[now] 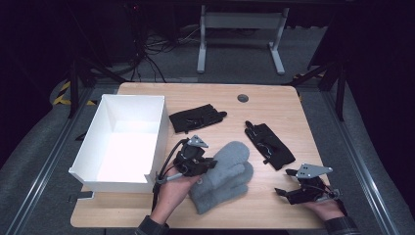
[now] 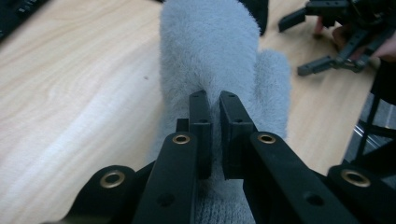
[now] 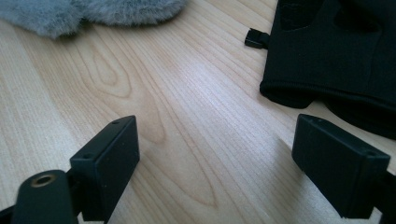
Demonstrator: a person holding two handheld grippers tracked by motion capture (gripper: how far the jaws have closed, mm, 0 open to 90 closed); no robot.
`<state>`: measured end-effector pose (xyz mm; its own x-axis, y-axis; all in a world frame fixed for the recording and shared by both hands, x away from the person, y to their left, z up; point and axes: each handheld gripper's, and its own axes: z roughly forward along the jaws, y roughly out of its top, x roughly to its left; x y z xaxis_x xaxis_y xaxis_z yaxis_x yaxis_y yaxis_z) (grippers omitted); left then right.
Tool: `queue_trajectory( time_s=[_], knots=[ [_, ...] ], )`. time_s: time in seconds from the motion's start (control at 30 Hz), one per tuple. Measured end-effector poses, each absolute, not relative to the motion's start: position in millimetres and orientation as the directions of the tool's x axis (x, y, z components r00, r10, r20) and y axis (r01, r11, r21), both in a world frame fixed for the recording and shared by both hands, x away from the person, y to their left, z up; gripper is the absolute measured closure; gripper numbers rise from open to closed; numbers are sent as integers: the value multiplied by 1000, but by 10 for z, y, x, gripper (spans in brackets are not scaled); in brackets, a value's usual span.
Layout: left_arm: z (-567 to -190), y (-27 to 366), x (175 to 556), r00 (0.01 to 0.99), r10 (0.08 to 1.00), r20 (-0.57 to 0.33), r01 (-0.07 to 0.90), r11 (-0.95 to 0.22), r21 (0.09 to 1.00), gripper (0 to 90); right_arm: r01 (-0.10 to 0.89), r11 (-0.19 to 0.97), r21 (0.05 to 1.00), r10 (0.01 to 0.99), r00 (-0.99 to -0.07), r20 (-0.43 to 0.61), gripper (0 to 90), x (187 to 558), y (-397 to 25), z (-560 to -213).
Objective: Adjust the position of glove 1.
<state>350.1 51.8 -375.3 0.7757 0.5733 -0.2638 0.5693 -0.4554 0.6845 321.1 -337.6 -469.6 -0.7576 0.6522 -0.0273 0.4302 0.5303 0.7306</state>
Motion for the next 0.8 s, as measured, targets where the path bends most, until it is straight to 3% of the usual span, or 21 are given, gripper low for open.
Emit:
queue_trajectory(
  time_s=[0.33, 0.8],
  knots=[
    [-3899, 410, 3378, 807, 517, -284, 554, -500, 666, 856, 431, 530, 730, 654, -756, -28, 151, 3210, -3376, -4696],
    [-4222, 273, 3404, 806, 552, -215, 553, -572, 606, 853, 433, 530, 730, 656, -755, -29, 149, 3204, -3379, -4695]
  ],
)
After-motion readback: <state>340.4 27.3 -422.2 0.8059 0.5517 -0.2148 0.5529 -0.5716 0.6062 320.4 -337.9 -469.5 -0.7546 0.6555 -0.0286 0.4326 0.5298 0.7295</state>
